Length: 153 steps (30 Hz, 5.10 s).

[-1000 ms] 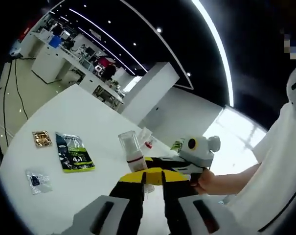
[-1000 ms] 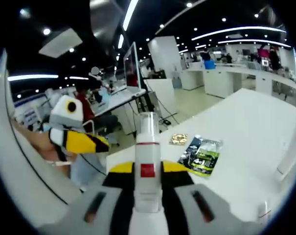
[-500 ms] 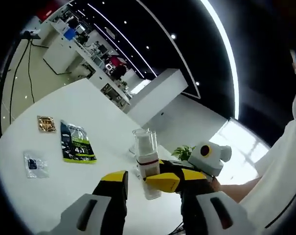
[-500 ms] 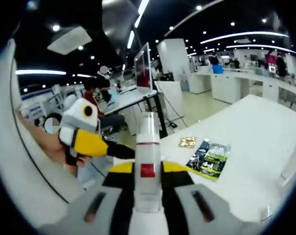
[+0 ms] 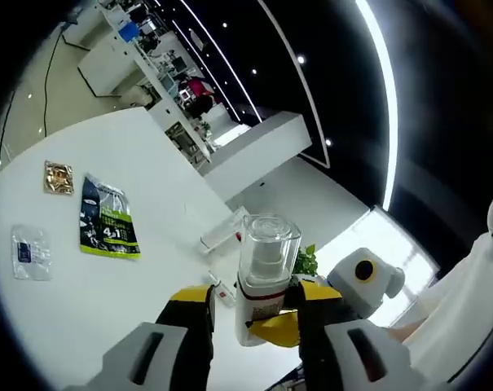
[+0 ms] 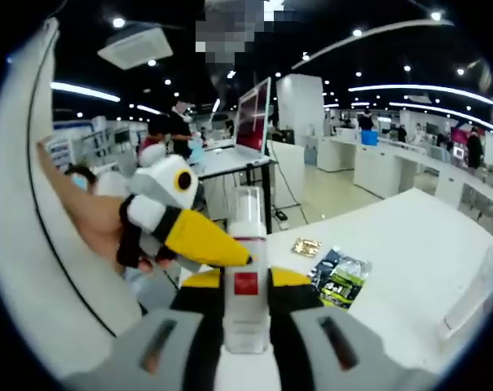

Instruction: Arrange the skincare products in the storage area until every visible bottle or jar stands upright without overlapping.

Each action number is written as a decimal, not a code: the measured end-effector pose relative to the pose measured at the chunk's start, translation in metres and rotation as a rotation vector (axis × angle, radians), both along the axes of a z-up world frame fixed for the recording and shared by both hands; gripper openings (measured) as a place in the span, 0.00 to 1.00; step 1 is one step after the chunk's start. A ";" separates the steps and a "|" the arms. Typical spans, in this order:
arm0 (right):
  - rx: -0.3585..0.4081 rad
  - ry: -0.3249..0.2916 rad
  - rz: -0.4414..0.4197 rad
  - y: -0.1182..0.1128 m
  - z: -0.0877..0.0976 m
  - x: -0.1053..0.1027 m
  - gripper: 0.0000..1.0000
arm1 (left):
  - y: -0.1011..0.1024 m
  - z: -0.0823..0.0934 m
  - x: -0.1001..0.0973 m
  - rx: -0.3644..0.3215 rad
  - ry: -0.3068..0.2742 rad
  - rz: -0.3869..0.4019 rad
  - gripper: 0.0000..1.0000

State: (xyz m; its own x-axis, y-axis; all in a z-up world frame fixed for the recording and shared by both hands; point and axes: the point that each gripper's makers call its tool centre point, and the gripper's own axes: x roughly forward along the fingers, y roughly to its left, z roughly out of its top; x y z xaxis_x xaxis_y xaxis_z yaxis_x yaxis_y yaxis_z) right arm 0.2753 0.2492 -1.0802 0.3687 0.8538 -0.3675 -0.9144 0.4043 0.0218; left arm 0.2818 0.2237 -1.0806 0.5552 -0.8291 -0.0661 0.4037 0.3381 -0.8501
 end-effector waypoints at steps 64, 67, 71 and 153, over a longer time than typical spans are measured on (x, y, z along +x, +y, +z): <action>-0.012 0.192 -0.144 -0.057 0.014 0.015 0.19 | -0.054 -0.032 -0.017 0.461 -0.410 -0.600 0.26; 0.053 0.189 -0.245 -0.076 0.021 0.039 0.19 | -0.044 -0.043 -0.002 0.478 -0.376 -0.545 0.34; 0.092 0.181 -0.370 -0.103 0.022 0.069 0.19 | -0.027 -0.047 0.010 0.481 -0.316 -0.471 0.34; -0.091 0.057 -0.736 -0.254 -0.096 0.198 0.21 | 0.038 -0.073 -0.039 0.525 -0.050 -0.199 0.27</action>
State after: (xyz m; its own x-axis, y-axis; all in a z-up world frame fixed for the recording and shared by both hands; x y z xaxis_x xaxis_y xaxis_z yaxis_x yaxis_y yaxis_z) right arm 0.4731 -0.0044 -1.1760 0.8120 0.3590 -0.4602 -0.4051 0.9143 -0.0016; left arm 0.2426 0.2619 -1.1539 0.4041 -0.7814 -0.4755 0.5384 0.6234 -0.5669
